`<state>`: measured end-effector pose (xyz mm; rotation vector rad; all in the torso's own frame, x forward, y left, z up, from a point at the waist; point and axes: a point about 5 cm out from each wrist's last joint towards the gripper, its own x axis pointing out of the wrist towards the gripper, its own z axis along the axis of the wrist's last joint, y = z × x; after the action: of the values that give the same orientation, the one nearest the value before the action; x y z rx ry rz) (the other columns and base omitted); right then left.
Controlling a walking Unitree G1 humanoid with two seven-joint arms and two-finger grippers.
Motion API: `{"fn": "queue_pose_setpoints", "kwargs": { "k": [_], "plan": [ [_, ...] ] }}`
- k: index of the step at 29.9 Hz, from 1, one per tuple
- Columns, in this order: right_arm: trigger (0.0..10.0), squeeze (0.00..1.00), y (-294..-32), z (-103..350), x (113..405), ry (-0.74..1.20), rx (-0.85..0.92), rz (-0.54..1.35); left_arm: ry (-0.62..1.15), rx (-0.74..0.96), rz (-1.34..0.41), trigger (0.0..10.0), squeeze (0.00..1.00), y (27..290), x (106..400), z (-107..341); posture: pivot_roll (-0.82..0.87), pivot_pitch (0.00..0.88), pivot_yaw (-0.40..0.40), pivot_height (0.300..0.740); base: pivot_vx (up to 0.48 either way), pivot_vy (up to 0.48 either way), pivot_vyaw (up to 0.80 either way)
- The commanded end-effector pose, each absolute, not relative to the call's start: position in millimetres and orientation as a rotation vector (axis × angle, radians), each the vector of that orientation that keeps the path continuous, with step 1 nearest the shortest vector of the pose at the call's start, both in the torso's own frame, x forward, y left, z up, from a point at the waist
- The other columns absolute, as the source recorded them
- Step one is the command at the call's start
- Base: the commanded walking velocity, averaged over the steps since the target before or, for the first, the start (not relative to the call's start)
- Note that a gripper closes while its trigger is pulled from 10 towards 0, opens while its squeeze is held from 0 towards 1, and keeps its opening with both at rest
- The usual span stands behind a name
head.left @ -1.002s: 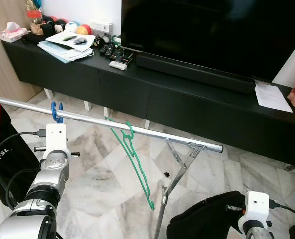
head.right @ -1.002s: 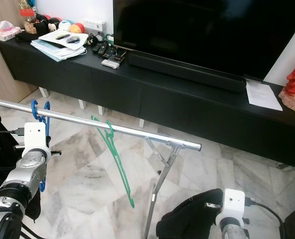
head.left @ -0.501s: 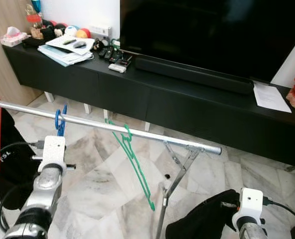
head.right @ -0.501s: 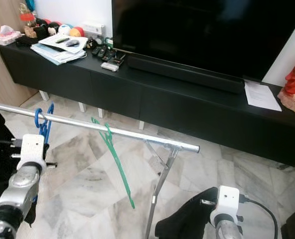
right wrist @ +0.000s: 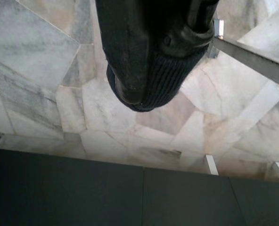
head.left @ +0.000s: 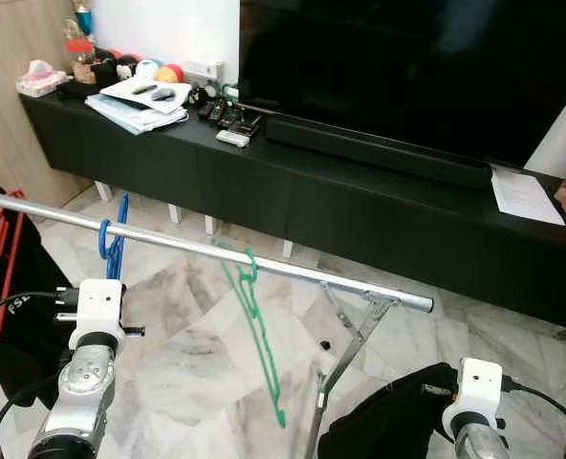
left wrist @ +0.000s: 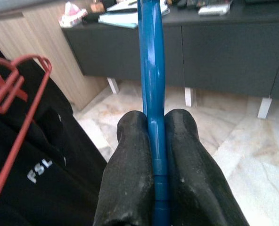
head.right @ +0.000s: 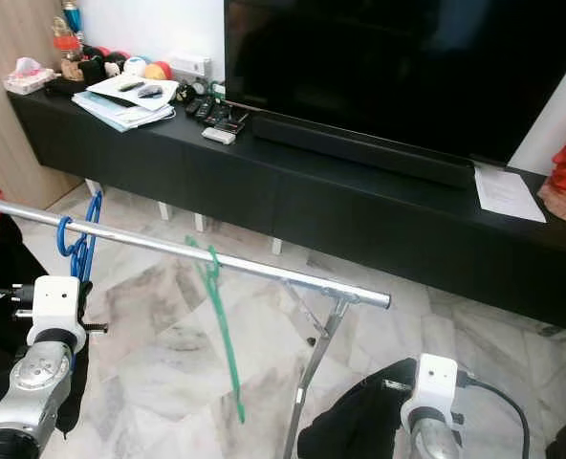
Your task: Hang hanger
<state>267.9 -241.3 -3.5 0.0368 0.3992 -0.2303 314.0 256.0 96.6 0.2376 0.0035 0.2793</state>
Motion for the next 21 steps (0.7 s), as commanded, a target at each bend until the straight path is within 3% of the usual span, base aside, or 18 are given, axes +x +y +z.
{"fn": "queue_pose_setpoints", "kwargs": {
  "k": [1,2,3,4,8,21],
  "plan": [
    [10.0,0.0,-247.7,0.9,269.3,0.369,0.041,-0.26,-0.02,0.238,0.255,0.2,0.0,253.0,314.9,102.7,0.09,0.0,-0.064,0.74,0.0,0.0,0.0],
    [10.0,0.0,-248.1,0.6,269.0,0.371,0.041,-0.261,-0.01,0.236,0.247,1.4,0.0,252.9,311.4,99.2,0.09,0.0,-0.059,0.74,0.0,0.0,0.0],
    [10.0,0.0,-248.6,0.4,268.7,0.373,0.041,-0.263,0.0,0.234,0.24,7.6,0.0,252.7,307.7,95.3,0.09,0.0,-0.058,0.74,0.0,0.0,0.0],
    [10.0,0.0,-248.8,-0.1,268.1,0.375,0.041,-0.265,0.016,0.239,0.236,10.0,0.0,253.1,302.2,89.4,0.09,0.0,-0.056,0.74,0.0,0.0,0.0],
    [10.0,0.0,-250.0,-2.2,266.0,0.386,0.039,-0.274,0.084,0.243,0.241,10.0,0.0,254.3,268.7,62.9,0.1,0.0,-0.052,0.74,0.0,0.0,0.0],
    [10.0,0.0,-251.4,-3.1,263.2,0.377,0.041,-0.29,0.182,0.211,0.246,10.0,0.0,244.1,227.3,39.5,0.1,0.0,-0.032,0.74,0.0,0.0,0.0]
  ]
}}
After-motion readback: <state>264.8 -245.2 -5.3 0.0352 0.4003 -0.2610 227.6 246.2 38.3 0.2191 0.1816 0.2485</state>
